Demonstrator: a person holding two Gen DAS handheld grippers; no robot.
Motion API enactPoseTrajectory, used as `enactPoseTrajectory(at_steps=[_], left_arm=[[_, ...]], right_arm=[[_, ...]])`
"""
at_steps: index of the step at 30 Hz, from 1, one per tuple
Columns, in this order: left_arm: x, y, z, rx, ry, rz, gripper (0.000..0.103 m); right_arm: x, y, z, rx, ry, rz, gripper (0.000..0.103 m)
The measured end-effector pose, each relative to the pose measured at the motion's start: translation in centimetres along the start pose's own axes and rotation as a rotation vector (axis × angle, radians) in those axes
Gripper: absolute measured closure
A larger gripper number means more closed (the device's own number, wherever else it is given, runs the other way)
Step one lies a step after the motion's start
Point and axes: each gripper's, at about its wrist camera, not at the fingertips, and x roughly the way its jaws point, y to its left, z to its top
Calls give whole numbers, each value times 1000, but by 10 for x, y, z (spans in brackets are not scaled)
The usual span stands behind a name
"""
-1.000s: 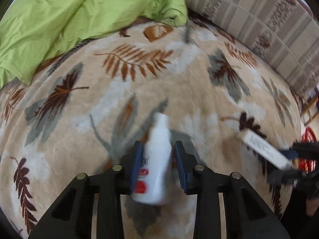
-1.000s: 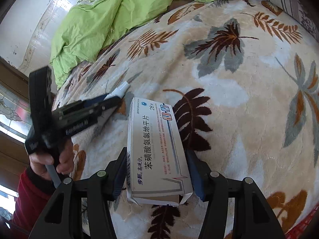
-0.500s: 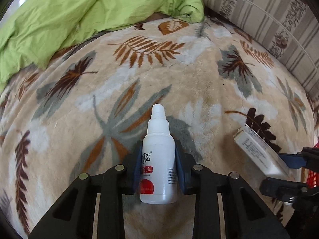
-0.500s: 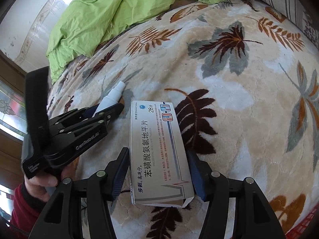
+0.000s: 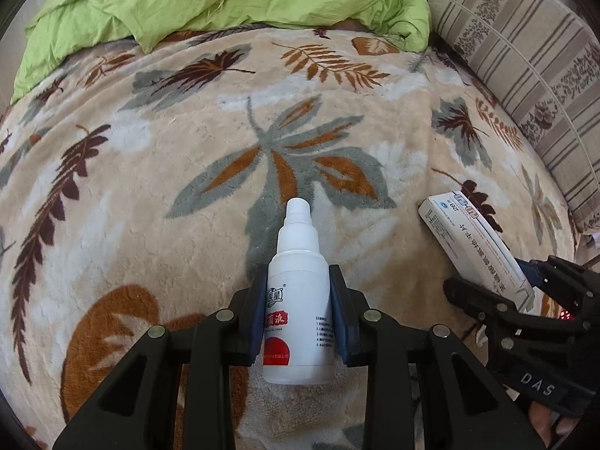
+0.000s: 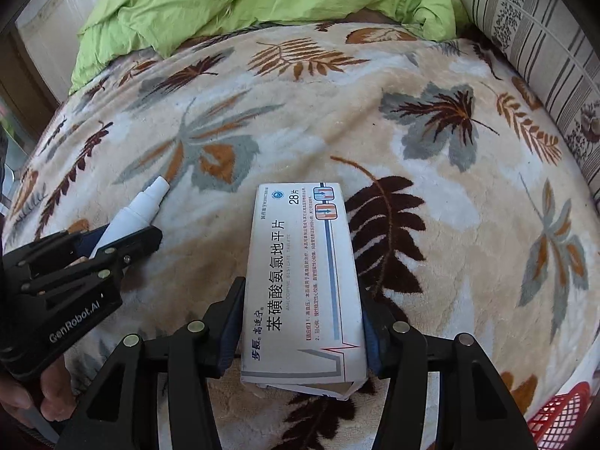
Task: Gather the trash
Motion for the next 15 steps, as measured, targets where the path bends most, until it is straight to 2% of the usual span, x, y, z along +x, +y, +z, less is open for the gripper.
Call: enactPoseTrajectory(at_steps=[7,13,15], left_arm=[[1,1,0,-25,0,-9,74],[1,-1,0,-24,-9,0,72],[-2,-3,-3,-32,-32,22,75]], right_arm=[[-2,-8,-3,51,-18,39,45],[-3,-3,-2,44,-15,21,45],[-4,-2,-2,37,-22,7,49]])
